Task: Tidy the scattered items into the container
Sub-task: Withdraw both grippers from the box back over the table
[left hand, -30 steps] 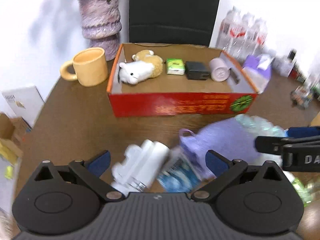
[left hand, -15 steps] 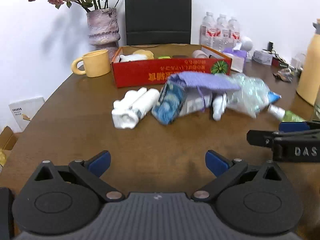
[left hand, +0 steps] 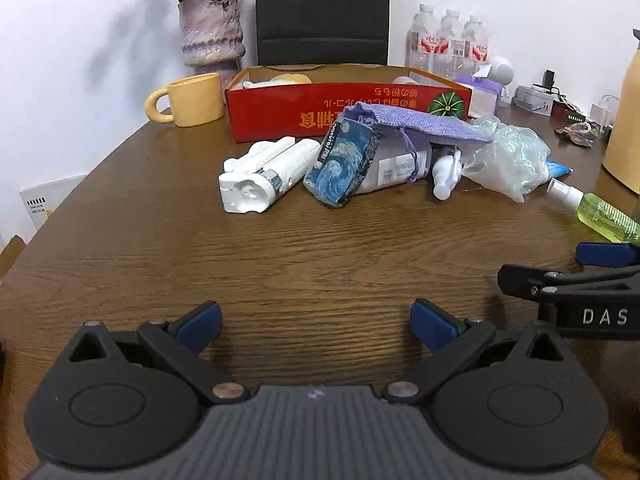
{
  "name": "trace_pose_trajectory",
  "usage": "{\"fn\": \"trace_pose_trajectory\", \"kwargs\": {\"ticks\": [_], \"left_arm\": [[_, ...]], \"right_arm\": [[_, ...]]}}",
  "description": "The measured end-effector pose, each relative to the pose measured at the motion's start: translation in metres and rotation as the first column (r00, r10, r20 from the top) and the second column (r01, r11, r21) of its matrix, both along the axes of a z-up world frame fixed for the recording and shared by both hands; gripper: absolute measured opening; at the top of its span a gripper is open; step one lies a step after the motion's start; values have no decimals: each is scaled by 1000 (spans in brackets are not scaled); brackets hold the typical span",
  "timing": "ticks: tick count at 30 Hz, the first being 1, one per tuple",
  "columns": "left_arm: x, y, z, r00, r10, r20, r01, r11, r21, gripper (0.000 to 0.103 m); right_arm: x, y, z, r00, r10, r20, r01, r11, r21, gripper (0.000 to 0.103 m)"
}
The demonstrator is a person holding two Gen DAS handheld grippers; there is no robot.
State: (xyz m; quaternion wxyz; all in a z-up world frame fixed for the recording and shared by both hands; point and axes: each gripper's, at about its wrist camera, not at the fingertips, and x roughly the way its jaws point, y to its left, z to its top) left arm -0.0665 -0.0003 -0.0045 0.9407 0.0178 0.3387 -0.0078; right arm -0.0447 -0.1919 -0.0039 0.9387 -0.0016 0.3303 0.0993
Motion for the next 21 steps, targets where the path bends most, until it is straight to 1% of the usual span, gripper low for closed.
{"fn": "trace_pose_trajectory", "kwargs": {"ticks": [1,3,6,21], "left_arm": [[0,1,0,1000,1,-3,-1,1000,-8,103],[1,1,0,1000,1,-4,-1,1000,-11,103],[1,1,0,1000,1,-5,-1,1000,-12,103],[1,2,0,1000,1,-6,-1,1000,-13,103]], "right_arm": [[1,-1,0,1000,-6,-4,6,1000,0,103],[3,-1,-1,1000,-16,-11,16,1000,-5,103],[3,4,-2,1000,-8,-15,7,999,-45,103],[2,6,-2,1000,-13,-15,12,999,-49,103]]}}
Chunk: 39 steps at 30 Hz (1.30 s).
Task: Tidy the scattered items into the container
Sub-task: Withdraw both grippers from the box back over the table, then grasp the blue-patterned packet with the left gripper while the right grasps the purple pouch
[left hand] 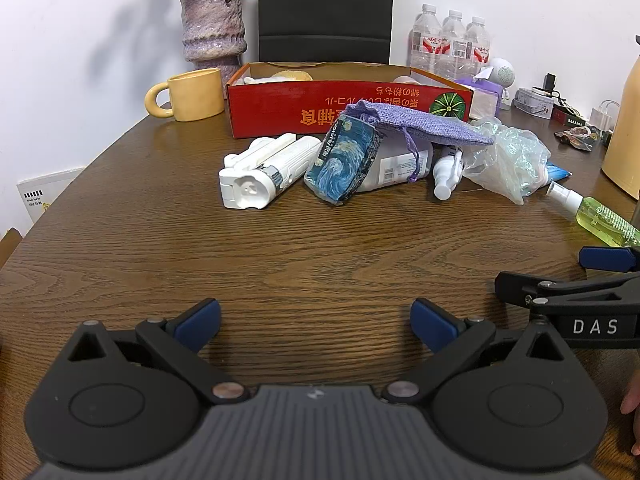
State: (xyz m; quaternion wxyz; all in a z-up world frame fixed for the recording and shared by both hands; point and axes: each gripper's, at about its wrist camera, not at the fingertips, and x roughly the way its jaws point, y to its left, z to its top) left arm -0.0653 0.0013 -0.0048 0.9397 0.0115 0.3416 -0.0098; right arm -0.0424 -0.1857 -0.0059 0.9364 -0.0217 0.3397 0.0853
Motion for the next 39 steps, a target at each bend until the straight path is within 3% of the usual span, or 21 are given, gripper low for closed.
{"fn": "trace_pose_trajectory", "kwargs": {"ticks": [16,20,23,25,29,32,34,36,38,39], "left_arm": [[1,0,1,1000,-2,2,2,1000,-6,103],[7,0,10,998,-49,27,50,998,-42,103],[23,1,26,987,-127,94,138,983,-124,103],[41,-4,30,980,-165,111,176,980,-94,103],[79,-13,27,979,-195,62,198,979,-47,75],[99,-19,23,975,-221,16,222,975,-15,66],[105,-20,18,978,-210,4,210,978,19,59],[109,-14,14,981,-194,-5,194,981,6,47],[111,-7,12,984,-177,-9,177,984,-20,23],[112,-3,11,986,-168,-7,168,985,-32,20]], "right_arm": [[0,-1,0,1000,-1,0,1,1000,2,103],[-1,-6,0,1000,12,0,-12,1000,8,103],[2,-12,8,999,50,-14,-50,999,-5,101],[3,-15,17,997,64,39,-63,998,-30,101],[9,-10,41,964,145,224,-119,985,-126,96],[32,-1,45,943,228,243,-175,959,-221,76],[51,10,42,932,277,233,-202,932,-302,69],[66,22,37,921,329,208,-236,897,-372,59],[78,38,30,902,392,180,-282,852,-441,57],[83,45,27,893,418,167,-301,830,-469,51]]}}
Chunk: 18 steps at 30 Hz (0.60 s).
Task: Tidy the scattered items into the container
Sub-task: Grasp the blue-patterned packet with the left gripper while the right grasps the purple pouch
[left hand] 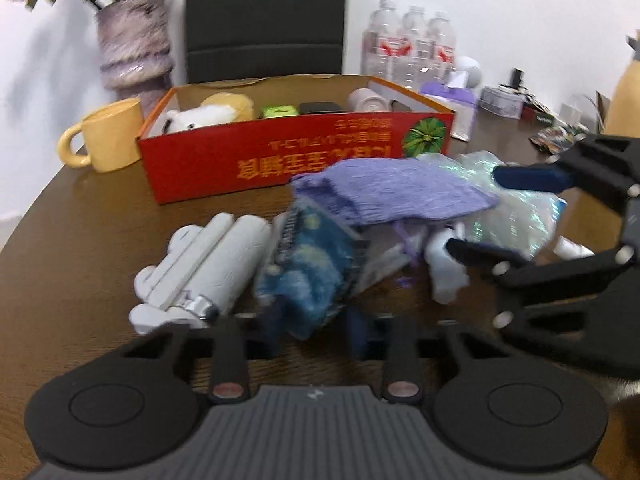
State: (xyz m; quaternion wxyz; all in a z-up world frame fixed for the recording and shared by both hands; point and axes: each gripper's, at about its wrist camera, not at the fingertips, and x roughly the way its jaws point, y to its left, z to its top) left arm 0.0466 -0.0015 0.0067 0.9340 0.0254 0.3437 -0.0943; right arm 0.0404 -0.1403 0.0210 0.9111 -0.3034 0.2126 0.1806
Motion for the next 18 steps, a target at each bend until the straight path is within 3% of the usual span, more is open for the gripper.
{"fn": "trace_pose_trajectory", "kwargs": {"ticks": [1,2,3,5,9,13,18], "left_arm": [[0,3,1,1000,6,7,-6,1000,-15,15],[0,7,2,1000,12,14,-12,999,-31,10],[0,10,4,1000,18,21,-17,999,-46,7],[-3,14,6,999,20,44,-18,998,-65,5],[-9,16,15,995,25,97,-17,996,-82,4],[-7,24,47,990,35,139,-11,986,-169,4],[38,28,104,975,36,219,-7,991,-133,4]], "right_arm": [[5,6,-3,1000,0,-2,0,1000,-16,45],[10,13,-6,1000,0,-5,0,999,-32,24],[15,18,-8,1000,-6,-8,5,999,-41,14],[21,21,-8,999,-45,-13,45,999,-13,5],[20,11,10,994,-102,-31,106,981,163,2],[21,-15,38,988,-141,-62,154,912,380,2],[42,-14,78,984,-173,45,142,907,396,2]]}}
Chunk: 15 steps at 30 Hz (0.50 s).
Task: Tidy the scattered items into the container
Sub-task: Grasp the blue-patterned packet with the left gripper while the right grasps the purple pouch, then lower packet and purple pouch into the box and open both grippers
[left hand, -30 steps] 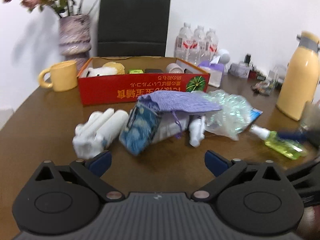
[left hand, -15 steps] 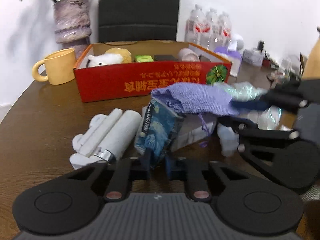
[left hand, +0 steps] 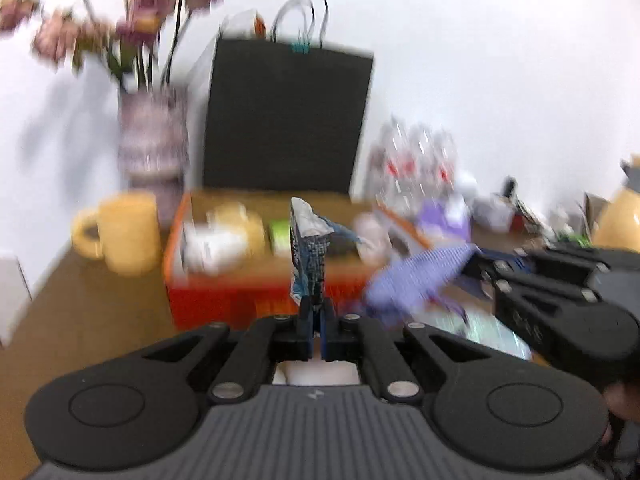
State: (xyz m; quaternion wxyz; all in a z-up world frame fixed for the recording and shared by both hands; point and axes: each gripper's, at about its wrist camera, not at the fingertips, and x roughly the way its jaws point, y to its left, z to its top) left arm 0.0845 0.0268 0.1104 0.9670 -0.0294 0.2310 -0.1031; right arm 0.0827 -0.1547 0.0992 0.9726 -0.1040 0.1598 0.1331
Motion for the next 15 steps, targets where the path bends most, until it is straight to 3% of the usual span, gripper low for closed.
{"fn": "trace_pose_trajectory", "kwargs": {"ticks": [4,8,10,12,13,14,15], "left_arm": [[66,4,26,1000,14,-22,-15,997,-71,4],[120,2,19,996,75,-44,-79,992,-100,6],[152,3,-6,985,99,-138,-112,989,-95,8],[169,9,-29,956,89,-281,-133,981,-143,14],[171,14,-38,945,69,-319,-138,971,-197,34],[173,17,-45,935,50,-350,-142,960,-243,61],[172,19,-49,933,39,-357,-141,954,-263,68]], "right_arm": [[33,7,28,997,-21,68,23,1000,-21,2],[86,16,43,995,-52,88,55,998,-38,2],[117,26,29,999,-35,29,38,993,-115,8],[144,38,1,996,-29,-87,7,970,-242,28],[154,39,-11,986,-19,-164,-25,964,-265,30],[162,39,-22,973,-11,-232,-55,960,-275,31],[166,36,-27,962,0,-274,-72,965,-252,34]]}}
